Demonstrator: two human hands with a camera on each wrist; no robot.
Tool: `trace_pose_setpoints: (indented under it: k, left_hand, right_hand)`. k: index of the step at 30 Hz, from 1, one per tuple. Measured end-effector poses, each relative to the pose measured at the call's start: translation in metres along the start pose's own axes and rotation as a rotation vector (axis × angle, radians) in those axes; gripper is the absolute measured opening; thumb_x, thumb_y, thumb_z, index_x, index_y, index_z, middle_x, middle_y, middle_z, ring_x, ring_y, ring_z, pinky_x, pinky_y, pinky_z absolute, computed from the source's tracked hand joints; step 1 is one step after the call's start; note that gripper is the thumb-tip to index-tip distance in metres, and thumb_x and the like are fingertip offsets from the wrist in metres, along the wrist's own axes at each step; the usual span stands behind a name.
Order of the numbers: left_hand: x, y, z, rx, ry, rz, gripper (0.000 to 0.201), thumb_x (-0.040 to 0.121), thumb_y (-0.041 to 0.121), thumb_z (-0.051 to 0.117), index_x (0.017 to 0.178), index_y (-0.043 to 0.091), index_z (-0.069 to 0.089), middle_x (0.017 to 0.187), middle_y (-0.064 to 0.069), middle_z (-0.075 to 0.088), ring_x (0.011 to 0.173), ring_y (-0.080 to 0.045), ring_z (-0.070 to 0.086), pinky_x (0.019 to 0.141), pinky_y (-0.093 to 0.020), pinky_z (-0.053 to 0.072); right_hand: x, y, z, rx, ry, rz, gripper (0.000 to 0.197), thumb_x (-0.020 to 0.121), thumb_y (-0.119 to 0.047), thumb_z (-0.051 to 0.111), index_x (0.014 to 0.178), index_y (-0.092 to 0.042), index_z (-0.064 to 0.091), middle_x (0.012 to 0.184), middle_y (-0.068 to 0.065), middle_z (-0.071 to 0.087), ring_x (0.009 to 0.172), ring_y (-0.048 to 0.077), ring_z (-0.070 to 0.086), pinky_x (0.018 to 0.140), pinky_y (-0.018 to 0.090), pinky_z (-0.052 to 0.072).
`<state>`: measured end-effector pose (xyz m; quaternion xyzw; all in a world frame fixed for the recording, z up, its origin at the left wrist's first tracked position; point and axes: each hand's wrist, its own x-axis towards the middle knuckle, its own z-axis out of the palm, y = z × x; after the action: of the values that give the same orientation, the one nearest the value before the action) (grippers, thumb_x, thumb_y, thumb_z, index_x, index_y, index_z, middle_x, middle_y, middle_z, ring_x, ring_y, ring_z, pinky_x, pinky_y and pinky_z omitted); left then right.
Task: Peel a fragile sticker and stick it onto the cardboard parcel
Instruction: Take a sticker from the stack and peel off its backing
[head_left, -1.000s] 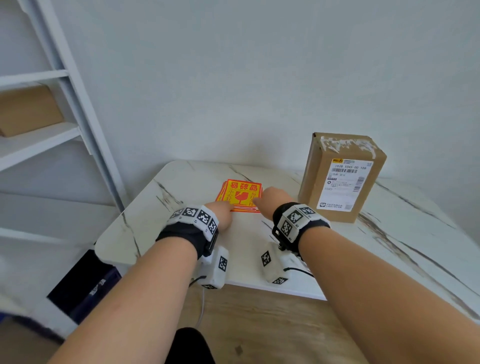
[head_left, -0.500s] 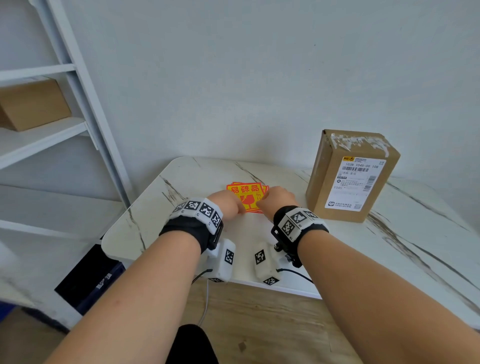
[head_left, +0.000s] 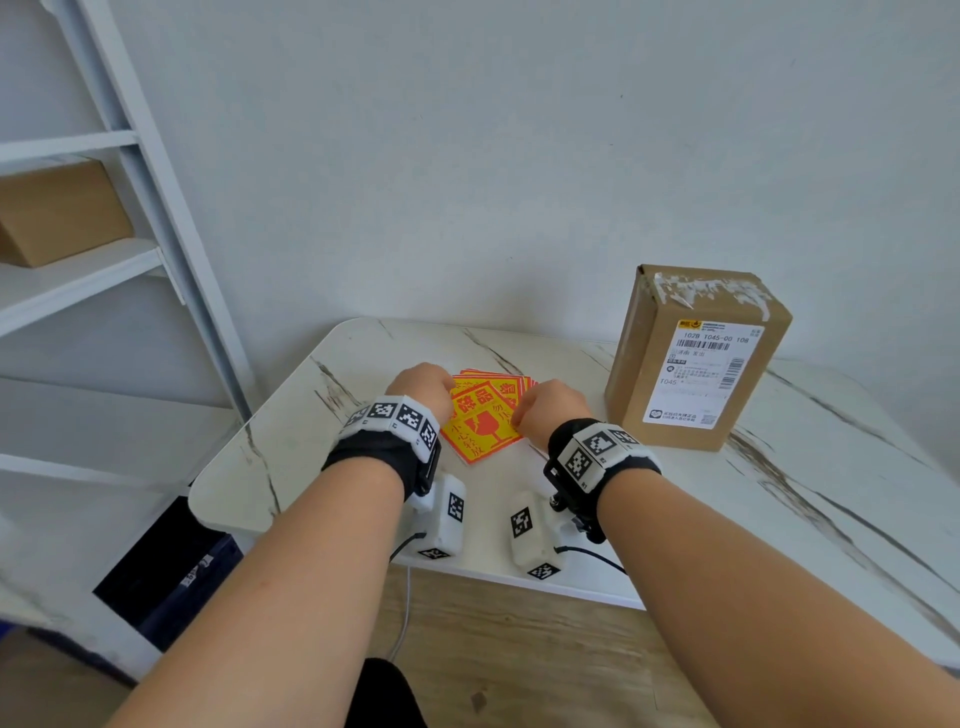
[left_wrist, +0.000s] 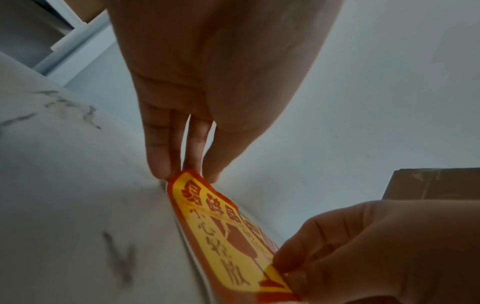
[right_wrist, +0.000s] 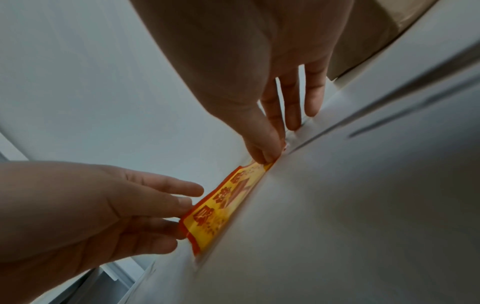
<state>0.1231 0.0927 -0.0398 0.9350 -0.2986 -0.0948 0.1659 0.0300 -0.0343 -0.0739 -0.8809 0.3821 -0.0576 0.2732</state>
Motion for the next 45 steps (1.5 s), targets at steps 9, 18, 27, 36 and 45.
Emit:
trace_pose_setpoints:
  k: [9,18,27,36,45]
  left_hand:
    - [-0.004,0.001,0.002,0.002,-0.033,-0.125,0.014,0.088,0.013,0.057,0.086,0.006,0.069,0.097,-0.010,0.069,0.087,-0.026,0.062,0.073,-0.030,0.047]
    - [-0.018,-0.002,-0.015,-0.389,0.030,-0.045,0.031,0.086,-0.004,0.057,0.075,0.026,0.055,0.099,-0.013,0.069,0.067,-0.027,0.069,0.062,-0.032,0.057]
    - [-0.045,0.010,-0.025,-0.520,-0.333,-0.087,0.042,0.081,-0.002,0.069,0.121,0.004,0.061,0.094,-0.015,0.067,0.069,-0.022,0.063,0.090,-0.039,0.057]
    - [-0.059,0.024,-0.026,-0.837,-0.255,-0.129,0.013,0.087,-0.004,0.063,0.100,-0.004,0.061,0.079,-0.018,0.067,0.059,-0.020,0.068,0.072,-0.030,0.059]
    - [-0.067,0.048,-0.009,-0.917,-0.124,-0.190,0.010,0.082,-0.005,0.068,0.073,-0.004,0.062,0.095,-0.024,0.068,0.072,-0.029,0.068,0.081,-0.039,0.060]
  right_hand:
    - [-0.001,0.004,-0.002,-0.092,0.008,-0.030,0.026,0.087,-0.012,0.058,0.110,-0.019,0.068,0.116,0.008,0.062,0.108,0.027,0.057,0.093,0.041,0.052]
    - [-0.021,-0.009,-0.011,-0.044,-0.006,-0.016,0.022,0.090,-0.013,0.049,0.106,-0.009,0.062,0.099,0.008,0.064,0.090,0.026,0.060,0.076,0.033,0.050]
    - [-0.045,-0.002,-0.044,0.162,0.128,-0.049,0.021,0.090,-0.001,0.040,0.105,-0.009,0.052,0.094,0.009,0.056,0.084,0.027,0.054,0.072,0.034,0.045]
    - [-0.064,0.016,-0.067,0.170,0.229,-0.024,0.028,0.089,0.001,0.040,0.111,-0.008,0.055,0.112,0.015,0.063,0.089,0.028,0.057,0.079,0.038,0.052]
    - [-0.085,0.017,-0.058,0.104,0.317,-0.230,0.034,0.087,-0.004,0.053,0.118,-0.014,0.063,0.122,0.011,0.057,0.116,0.029,0.055,0.098,0.039,0.048]
